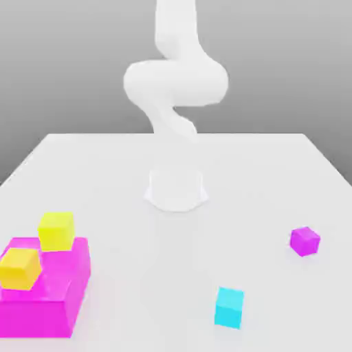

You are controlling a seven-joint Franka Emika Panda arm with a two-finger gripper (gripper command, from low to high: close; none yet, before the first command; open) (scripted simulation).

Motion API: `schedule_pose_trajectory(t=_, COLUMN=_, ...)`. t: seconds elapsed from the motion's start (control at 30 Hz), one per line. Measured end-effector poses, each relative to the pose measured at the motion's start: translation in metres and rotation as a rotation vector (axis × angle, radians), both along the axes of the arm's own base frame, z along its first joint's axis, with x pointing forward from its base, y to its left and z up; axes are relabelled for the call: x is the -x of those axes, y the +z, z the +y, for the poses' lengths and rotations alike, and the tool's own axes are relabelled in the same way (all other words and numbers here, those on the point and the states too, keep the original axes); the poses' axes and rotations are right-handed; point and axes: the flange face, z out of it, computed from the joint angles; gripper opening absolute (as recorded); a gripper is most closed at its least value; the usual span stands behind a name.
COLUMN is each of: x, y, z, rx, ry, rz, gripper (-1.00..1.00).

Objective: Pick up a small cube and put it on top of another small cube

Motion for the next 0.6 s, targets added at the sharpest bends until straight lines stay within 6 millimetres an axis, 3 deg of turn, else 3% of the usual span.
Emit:
schedule_pose_trajectory(t=0.13, x=-0.045, y=-0.074, z=0.015, rx=0.052, ry=0.187, rz=0.107, gripper=0.0)
schedule_pose_trajectory(t=0.3, x=-0.079, y=-0.169, z=0.041, rx=0.124, ry=0.407, rz=0.227, gripper=0.0)
schedule_pose_trajectory(t=0.43, x=-0.09, y=-0.248, z=0.063, rx=0.191, ry=0.58, rz=0.317, gripper=0.0)
schedule_pose_trajectory(t=0.6, x=-0.084, y=-0.343, z=0.086, rx=0.289, ry=0.792, rz=0.424, gripper=0.0)
